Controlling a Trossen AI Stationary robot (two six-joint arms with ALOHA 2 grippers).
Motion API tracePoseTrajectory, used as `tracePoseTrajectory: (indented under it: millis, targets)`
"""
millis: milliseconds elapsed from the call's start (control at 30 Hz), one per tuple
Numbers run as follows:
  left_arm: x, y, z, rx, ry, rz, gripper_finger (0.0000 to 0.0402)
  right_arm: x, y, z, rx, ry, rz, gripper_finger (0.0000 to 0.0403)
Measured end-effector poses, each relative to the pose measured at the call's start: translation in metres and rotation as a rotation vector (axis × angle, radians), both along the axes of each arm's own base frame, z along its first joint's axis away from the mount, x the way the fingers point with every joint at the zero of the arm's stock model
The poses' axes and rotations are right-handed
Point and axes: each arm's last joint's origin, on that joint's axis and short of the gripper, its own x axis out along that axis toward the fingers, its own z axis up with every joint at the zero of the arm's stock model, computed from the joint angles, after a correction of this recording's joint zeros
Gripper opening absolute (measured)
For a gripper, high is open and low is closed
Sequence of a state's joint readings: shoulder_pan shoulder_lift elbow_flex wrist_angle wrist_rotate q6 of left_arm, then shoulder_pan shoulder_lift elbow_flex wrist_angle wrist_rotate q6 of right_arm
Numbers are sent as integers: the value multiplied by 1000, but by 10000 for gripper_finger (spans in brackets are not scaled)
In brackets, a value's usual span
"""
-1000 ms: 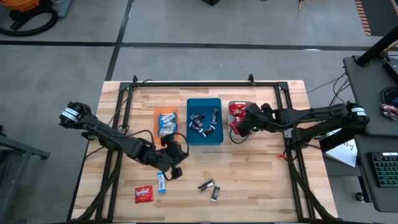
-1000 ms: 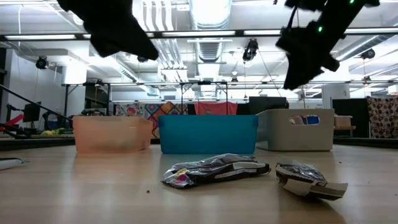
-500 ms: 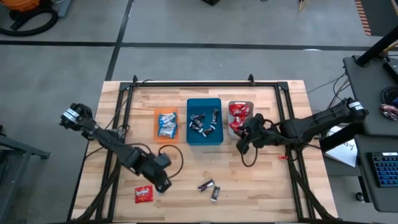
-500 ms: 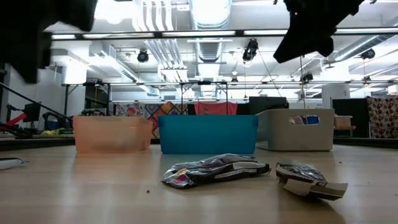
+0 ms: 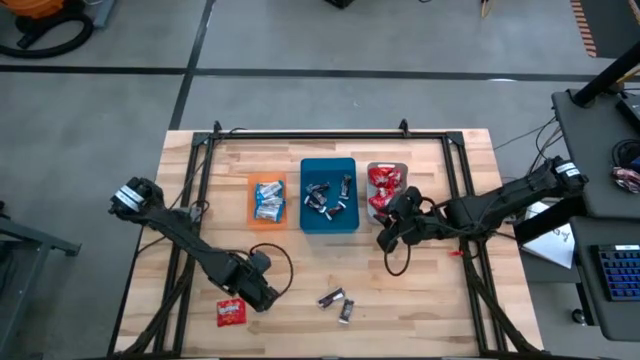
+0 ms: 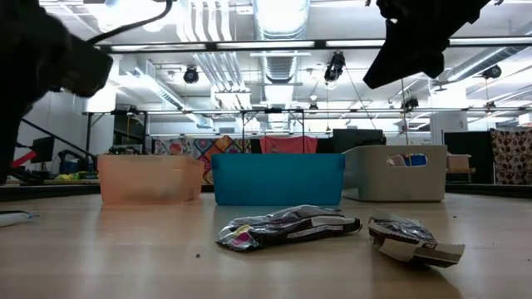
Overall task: Sort candy
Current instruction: Put the white chocolate bar into the orange bin
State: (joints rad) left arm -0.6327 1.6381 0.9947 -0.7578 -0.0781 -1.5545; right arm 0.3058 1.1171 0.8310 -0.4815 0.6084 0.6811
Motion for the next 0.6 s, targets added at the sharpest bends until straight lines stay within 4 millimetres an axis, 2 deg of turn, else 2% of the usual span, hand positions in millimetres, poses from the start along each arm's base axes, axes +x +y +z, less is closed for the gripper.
tracePoseTrajectory:
  millis: [200,333,600]
  targets:
    - [5,-5,-19,28,49,30,150,2,1,-3,-1,13,3,89]
    - [12,-10,-25,46,64,24,189,2,1,-4,-3,18,4,89]
    - [20,-16,-35,88,92,-17,217,4,1,-6,-4,26,4,89]
